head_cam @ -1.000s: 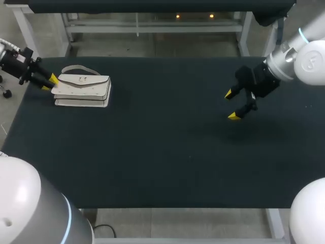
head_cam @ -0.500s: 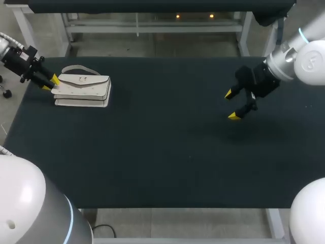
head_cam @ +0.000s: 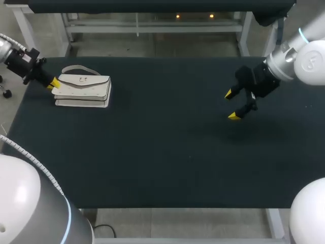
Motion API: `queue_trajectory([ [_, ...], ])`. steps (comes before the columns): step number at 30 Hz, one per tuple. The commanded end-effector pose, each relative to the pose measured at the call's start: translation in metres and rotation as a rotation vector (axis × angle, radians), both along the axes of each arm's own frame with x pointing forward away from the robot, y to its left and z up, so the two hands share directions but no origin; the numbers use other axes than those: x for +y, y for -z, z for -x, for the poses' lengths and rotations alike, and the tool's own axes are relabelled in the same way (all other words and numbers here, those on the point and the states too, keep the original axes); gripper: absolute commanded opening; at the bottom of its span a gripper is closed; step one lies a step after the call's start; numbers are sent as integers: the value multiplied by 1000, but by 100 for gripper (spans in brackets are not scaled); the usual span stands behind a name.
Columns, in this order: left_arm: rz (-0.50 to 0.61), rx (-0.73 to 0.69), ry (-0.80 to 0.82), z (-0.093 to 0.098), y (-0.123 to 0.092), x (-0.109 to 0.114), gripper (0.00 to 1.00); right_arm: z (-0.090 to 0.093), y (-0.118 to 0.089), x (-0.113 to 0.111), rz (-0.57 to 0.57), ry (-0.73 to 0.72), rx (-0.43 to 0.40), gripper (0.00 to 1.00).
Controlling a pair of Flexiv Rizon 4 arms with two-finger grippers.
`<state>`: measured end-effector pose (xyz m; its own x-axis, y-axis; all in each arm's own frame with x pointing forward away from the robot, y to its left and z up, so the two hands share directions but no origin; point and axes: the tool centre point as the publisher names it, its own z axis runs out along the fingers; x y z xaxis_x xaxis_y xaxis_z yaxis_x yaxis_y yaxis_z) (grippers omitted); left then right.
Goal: Pick up the bag, open it, inspect its contents, close it, and place it on the opposite side
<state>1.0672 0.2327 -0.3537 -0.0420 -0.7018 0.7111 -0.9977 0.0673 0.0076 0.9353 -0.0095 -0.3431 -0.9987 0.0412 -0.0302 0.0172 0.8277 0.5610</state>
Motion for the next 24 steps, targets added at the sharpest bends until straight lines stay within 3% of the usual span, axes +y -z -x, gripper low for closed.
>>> queue_trajectory([
  [1,19,23,40,0,1,-5,0,0,1,0,-1,1,-2,100],
  [15,19,-26,20,31,7,-70,0,0,1,0,-1,1,-2,100],
  [24,35,-61,-3,36,-2,-83,0,0,1,0,-1,1,-2,100],
])
